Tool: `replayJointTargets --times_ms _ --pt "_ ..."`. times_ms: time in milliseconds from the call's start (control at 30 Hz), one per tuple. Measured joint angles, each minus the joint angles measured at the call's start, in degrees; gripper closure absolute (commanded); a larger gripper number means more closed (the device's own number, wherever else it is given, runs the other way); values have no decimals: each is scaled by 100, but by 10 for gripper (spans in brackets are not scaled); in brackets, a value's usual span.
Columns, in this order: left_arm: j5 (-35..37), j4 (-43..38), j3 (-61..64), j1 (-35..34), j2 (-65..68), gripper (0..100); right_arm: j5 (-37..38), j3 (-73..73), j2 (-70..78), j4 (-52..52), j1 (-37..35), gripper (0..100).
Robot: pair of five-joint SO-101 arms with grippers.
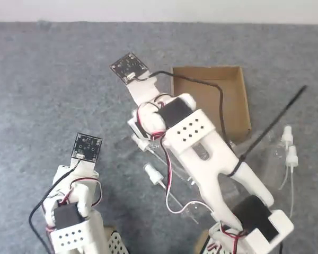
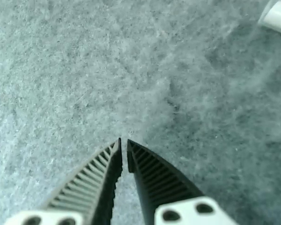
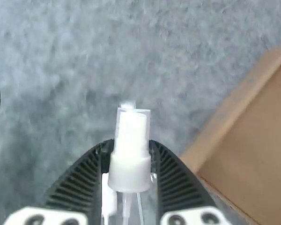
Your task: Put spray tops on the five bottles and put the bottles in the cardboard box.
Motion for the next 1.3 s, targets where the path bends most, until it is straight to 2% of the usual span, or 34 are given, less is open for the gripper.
replayJointTargets --times_ms 233,533,667,867,1300 --pt "0 0 0 9 0 987 -475 985 0 -1547 -9 993" --pt "0 0 0 35 0 987 -519 1108 862 -2171 -185 991" --pt "0 0 0 35 0 987 -519 1108 1125 -2286 -158 976" --pt "0 0 0 35 0 987 -519 1108 1178 -2286 -193 820" --pt "0 0 0 35 0 987 -519 1108 1178 -2171 -519 814"
